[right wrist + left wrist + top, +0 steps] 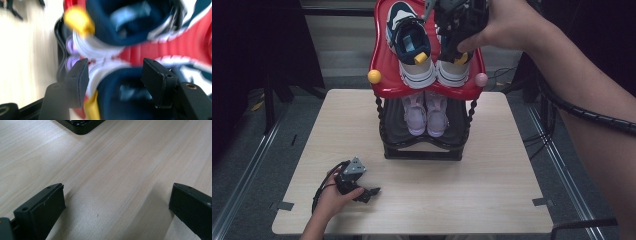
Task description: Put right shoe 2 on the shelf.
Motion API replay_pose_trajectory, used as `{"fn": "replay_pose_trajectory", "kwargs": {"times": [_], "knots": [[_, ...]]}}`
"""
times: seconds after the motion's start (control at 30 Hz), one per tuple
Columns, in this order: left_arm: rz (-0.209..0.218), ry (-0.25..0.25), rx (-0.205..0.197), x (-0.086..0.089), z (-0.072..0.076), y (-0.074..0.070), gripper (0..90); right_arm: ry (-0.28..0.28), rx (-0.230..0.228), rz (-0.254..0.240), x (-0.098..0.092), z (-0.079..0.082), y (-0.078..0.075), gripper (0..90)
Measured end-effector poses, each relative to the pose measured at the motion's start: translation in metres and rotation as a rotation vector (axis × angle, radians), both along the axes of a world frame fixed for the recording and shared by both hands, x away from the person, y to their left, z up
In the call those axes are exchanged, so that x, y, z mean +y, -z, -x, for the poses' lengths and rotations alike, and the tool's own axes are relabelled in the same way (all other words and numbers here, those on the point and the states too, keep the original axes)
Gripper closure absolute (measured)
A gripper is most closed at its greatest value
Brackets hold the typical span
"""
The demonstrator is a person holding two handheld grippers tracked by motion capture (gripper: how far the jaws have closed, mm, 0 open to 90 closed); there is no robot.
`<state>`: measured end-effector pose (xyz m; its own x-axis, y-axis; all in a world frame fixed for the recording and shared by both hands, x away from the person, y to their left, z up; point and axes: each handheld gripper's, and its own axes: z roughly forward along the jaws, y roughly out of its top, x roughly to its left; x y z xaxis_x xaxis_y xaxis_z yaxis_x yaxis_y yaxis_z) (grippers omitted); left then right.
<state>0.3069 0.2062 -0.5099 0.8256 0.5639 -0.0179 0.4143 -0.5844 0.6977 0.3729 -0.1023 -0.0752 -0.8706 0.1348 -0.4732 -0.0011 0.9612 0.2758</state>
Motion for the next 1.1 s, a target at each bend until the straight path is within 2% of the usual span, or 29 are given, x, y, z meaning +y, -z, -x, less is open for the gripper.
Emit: {"fn": "replay_pose_trajectory", "kwargs": {"times": [0.03,0.13,0.2,0.3,0.33,0.37,0.4,0.43,0.5,0.63,0.73,0.83,0.9,1.0,1.1], "knots": [[0.002,0.000,0.000,0.000,0.000,0.000,0.0,-0.021,0.000,-0.016,0.005,0.000,-0.001,38.9],[-0.001,0.000,0.000,0.000,0.000,0.000,0.0,-0.056,-0.020,0.003,0.018,0.000,0.001,38.9],[0.003,0.001,0.000,0.000,0.000,0.000,0.0,-0.073,-0.013,0.003,0.027,-0.001,0.006,39.6],[-0.001,0.000,0.000,0.000,0.000,0.000,0.0,-0.100,0.001,0.015,0.038,-0.003,0.014,43.4],[0.002,0.001,0.000,0.000,0.000,0.000,0.0,-0.107,-0.001,0.022,0.041,-0.005,0.017,47.9],[-0.001,0.000,0.000,0.000,0.000,0.000,0.0,-0.107,0.004,0.028,0.042,-0.006,0.019,51.4],[-0.001,0.000,0.000,0.000,0.000,0.000,0.0,-0.107,0.018,0.037,0.044,-0.007,0.020,59.0],[-0.001,0.000,0.000,0.000,0.000,0.000,0.0,-0.110,0.037,0.046,0.044,-0.007,0.021,59.3],[0.001,0.004,0.003,0.000,0.000,0.000,0.0,-0.117,0.042,0.051,0.044,-0.008,0.020,62.0],[0.001,0.003,0.003,0.000,0.000,0.000,0.0,-0.146,0.014,0.047,0.043,-0.007,0.019,67.9],[0.001,0.003,0.003,0.000,0.000,0.000,0.0,-0.120,-0.002,0.026,0.040,-0.009,0.017,70.4],[0.001,0.003,0.003,0.000,0.000,0.000,0.0,-0.141,0.001,0.040,0.038,-0.010,0.018,70.8],[0.001,0.003,0.003,0.000,0.000,0.000,0.0,-0.153,0.001,0.068,0.038,-0.010,0.022,70.2],[0.002,0.003,0.003,0.000,0.000,0.000,0.0,-0.125,0.014,0.046,0.037,-0.011,0.021,67.0],[0.001,0.003,0.003,0.000,0.000,0.000,0.0,-0.065,0.004,-0.001,0.033,-0.011,0.019,48.9]]}}
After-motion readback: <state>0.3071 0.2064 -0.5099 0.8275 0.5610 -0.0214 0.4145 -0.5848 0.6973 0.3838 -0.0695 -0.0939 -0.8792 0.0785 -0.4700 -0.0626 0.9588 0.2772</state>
